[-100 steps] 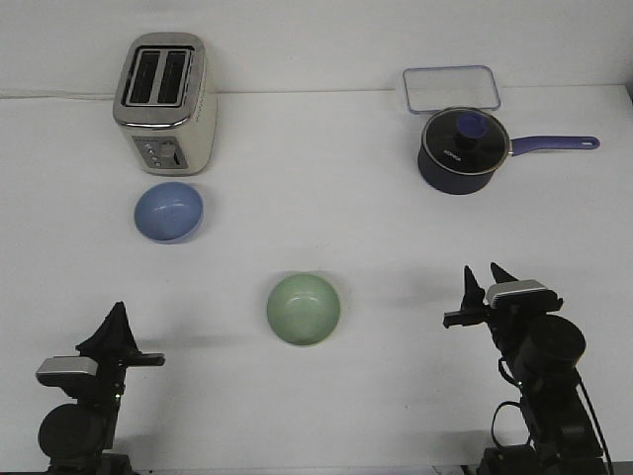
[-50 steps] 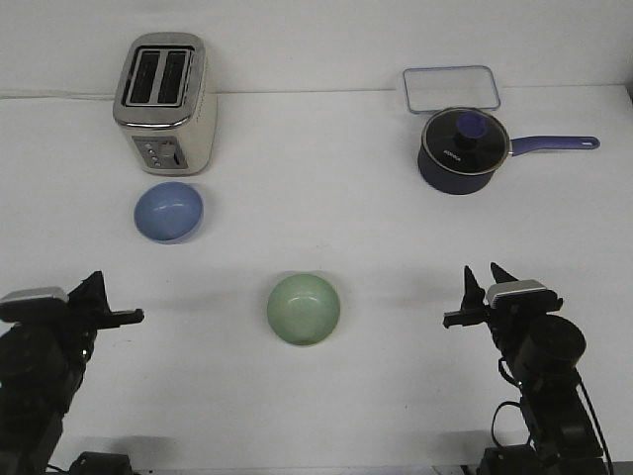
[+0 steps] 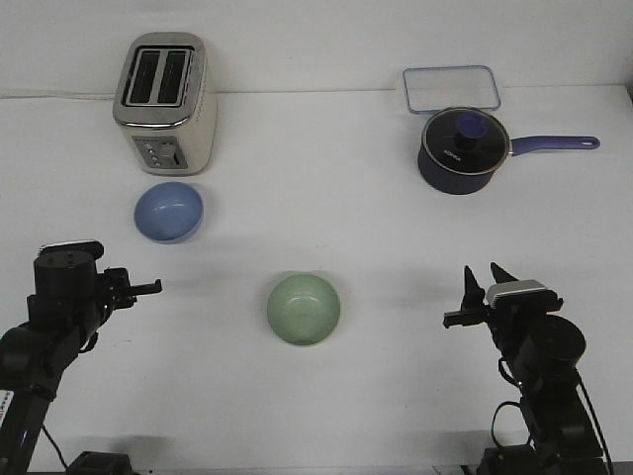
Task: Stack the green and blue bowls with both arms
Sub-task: 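Reach the left gripper forward and grasp the light blue bowl's rim, then lift the blue bowl and lower it onto the green bowl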
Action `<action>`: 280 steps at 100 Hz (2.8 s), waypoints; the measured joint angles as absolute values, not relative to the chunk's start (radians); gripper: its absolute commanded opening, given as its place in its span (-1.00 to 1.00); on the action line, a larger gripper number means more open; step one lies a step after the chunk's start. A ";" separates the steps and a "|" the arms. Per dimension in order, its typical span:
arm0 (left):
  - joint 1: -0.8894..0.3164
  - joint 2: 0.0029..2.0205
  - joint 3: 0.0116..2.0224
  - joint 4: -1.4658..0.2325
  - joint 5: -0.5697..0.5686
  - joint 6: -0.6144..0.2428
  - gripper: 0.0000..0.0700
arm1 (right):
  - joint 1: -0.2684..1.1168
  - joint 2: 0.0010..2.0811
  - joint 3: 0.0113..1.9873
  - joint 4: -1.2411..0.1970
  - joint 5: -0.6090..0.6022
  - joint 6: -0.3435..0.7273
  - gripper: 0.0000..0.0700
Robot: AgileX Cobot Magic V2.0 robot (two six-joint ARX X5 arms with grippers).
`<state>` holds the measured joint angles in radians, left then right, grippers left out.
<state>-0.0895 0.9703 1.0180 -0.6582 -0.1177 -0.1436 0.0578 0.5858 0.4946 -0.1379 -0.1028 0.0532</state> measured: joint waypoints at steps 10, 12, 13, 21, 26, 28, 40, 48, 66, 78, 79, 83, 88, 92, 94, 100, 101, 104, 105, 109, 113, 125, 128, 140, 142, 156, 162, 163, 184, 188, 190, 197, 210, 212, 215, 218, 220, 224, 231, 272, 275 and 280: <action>-0.089 0.970 1.018 -0.659 -0.118 -0.144 -0.50 | 0.058 0.586 0.495 -0.138 -0.103 0.054 -0.15; -0.089 0.970 1.018 -0.659 -0.118 -0.144 -0.35 | 0.058 0.586 0.495 -0.138 -0.102 0.053 -0.15; -0.089 0.970 1.018 -0.659 -0.118 -0.144 -0.27 | 0.058 0.586 0.495 -0.138 -0.102 0.054 -0.15; -0.089 0.970 1.018 -0.659 -0.118 -0.144 0.31 | 0.058 0.586 0.495 -0.138 -0.102 0.053 -0.15; -0.089 0.970 1.018 -0.659 -0.118 -0.144 0.47 | 0.058 0.586 0.495 -0.138 -0.103 0.053 -0.15; -0.089 0.970 1.018 -0.659 -0.118 -0.144 0.47 | 0.058 0.586 0.495 -0.138 -0.102 0.053 -0.15; -0.089 0.972 1.018 -0.650 -0.116 -0.144 0.47 | 0.058 0.586 0.495 -0.138 -0.103 0.053 -0.15; -0.089 0.992 1.035 -0.645 -0.104 -0.144 0.47 | 0.058 0.586 0.495 -0.138 -0.102 0.053 -0.15; -0.077 1.147 1.174 -0.643 -0.101 -0.144 0.47 | 0.058 0.586 0.495 -0.138 -0.102 0.053 -0.15; -0.050 1.303 1.292 -0.635 -0.101 -0.144 0.46 | 0.058 0.586 0.495 -0.138 -0.103 0.053 -0.15; -0.047 1.316 1.301 -0.636 -0.101 -0.144 0.46 | 0.058 0.586 0.495 -0.138 -0.102 0.053 -0.15; -0.036 1.370 1.336 -0.636 -0.101 -0.144 0.46 | 0.058 0.586 0.495 -0.138 -0.103 0.053 -0.15; -0.023 1.438 1.378 -0.636 -0.101 -0.143 0.46 | 0.058 0.586 0.495 -0.138 -0.102 0.053 -0.15; -0.014 1.489 1.408 -0.636 -0.101 -0.142 0.46 | 0.058 0.586 0.495 -0.138 -0.102 0.053 -0.15; -0.008 1.514 1.423 -0.636 -0.100 -0.141 0.46 | 0.058 0.586 0.495 -0.138 -0.102 0.053 -0.15; 0.006 1.586 1.464 -0.636 -0.099 -0.140 0.46 | 0.058 0.586 0.495 -0.138 -0.102 0.053 -0.15; 0.009 1.598 1.471 -0.635 -0.099 -0.140 0.46 | 0.058 0.586 0.495 -0.138 -0.102 0.053 -0.15; 0.016 1.631 1.487 -0.631 -0.099 -0.140 0.46 | 0.058 0.586 0.495 -0.138 -0.102 0.053 -0.15; 0.018 1.642 1.492 -0.630 -0.099 -0.139 0.46 | 0.058 0.586 0.495 -0.138 -0.102 0.053 -0.15; 0.026 1.683 1.513 -0.629 -0.099 -0.138 0.46 | 0.058 0.586 0.495 -0.138 -0.102 0.053 -0.15; 0.033 1.722 1.531 -0.628 -0.099 -0.136 0.46 | 0.058 0.586 0.495 -0.138 -0.103 0.053 -0.15; 0.048 1.815 1.553 -0.599 -0.097 -0.128 0.46 | 0.058 0.586 0.495 -0.138 -0.102 0.053 -0.15; 0.051 1.832 1.553 -0.593 -0.091 -0.128 0.46 | 0.058 0.586 0.495 -0.138 -0.102 0.053 -0.15; 0.062 1.890 1.553 -0.583 -0.052 -0.123 0.44 | 0.058 0.586 0.495 -0.138 -0.102 0.054 -0.15; 0.062 1.898 1.553 -0.583 -0.052 -0.122 0.44 | 0.058 0.586 0.495 -0.138 -0.103 0.053 -0.15; 0.062 1.933 1.553 -0.582 -0.049 -0.122 0.42 | 0.058 0.586 0.495 -0.138 -0.102 0.053 -0.15; 0.062 1.936 1.553 -0.579 -0.049 -0.122 0.25 | 0.058 0.586 0.495 -0.138 -0.102 0.053 -0.15; 0.062 1.936 1.553 -0.578 -0.049 -0.122 0.19 | 0.058 0.586 0.495 -0.138 -0.102 0.053 -0.15; 0.063 1.936 1.553 -0.568 -0.049 -0.122 -0.94 | 0.058 0.586 0.495 -0.138 -0.102 0.053 -0.15; 0.063 1.936 1.553 -0.568 -0.047 -0.122 -0.98 | 0.058 0.586 0.495 -0.138 -0.102 0.053 -0.15; 0.063 1.936 1.553 -0.568 -0.047 -0.122 -0.98 | 0.058 0.586 0.495 -0.138 -0.102 0.053 -0.15; 0.063 1.936 1.554 -0.570 -0.041 -0.122 -0.98 | 0.058 0.586 0.495 -0.138 -0.102 0.053 -0.15; 0.065 1.921 1.560 -0.581 0.006 -0.122 -0.98 | 0.058 0.586 0.495 -0.138 -0.102 0.053 -0.15; 0.065 1.916 1.560 -0.583 0.016 -0.122 -0.98 | 0.058 0.586 0.495 -0.138 -0.102 0.053 -0.15; 0.065 1.904 1.560 -0.585 0.032 -0.122 -0.98 | 0.058 0.586 0.495 -0.138 -0.102 0.054 -0.15; 0.064 1.888 1.560 -0.590 0.046 -0.120 -0.98 | 0.058 0.586 0.495 -0.138 -0.102 0.053 -0.15; 0.062 1.875 1.560 -0.595 0.053 -0.120 -0.98 | 0.058 0.586 0.495 -0.138 -0.103 0.053 -0.15; 0.059 1.844 1.560 -0.606 0.065 -0.121 -0.98 | 0.058 0.586 0.495 -0.138 -0.102 0.053 -0.15; 0.047 1.774 1.560 -0.622 0.083 -0.121 -0.98 | 0.058 0.586 0.495 -0.138 -0.103 0.053 -0.15; -0.194 1.542 1.572 -0.791 0.212 -0.123 -0.98 | 0.058 0.586 0.495 -0.138 -0.103 0.054 -0.15; -0.225 1.539 1.570 -0.796 0.216 -0.123 -0.98 | 0.058 0.586 0.495 -0.138 -0.102 0.053 -0.15; -0.279 1.534 1.563 -0.806 0.220 -0.123 -0.98 | 0.058 0.586 0.495 -0.138 -0.102 0.053 -0.15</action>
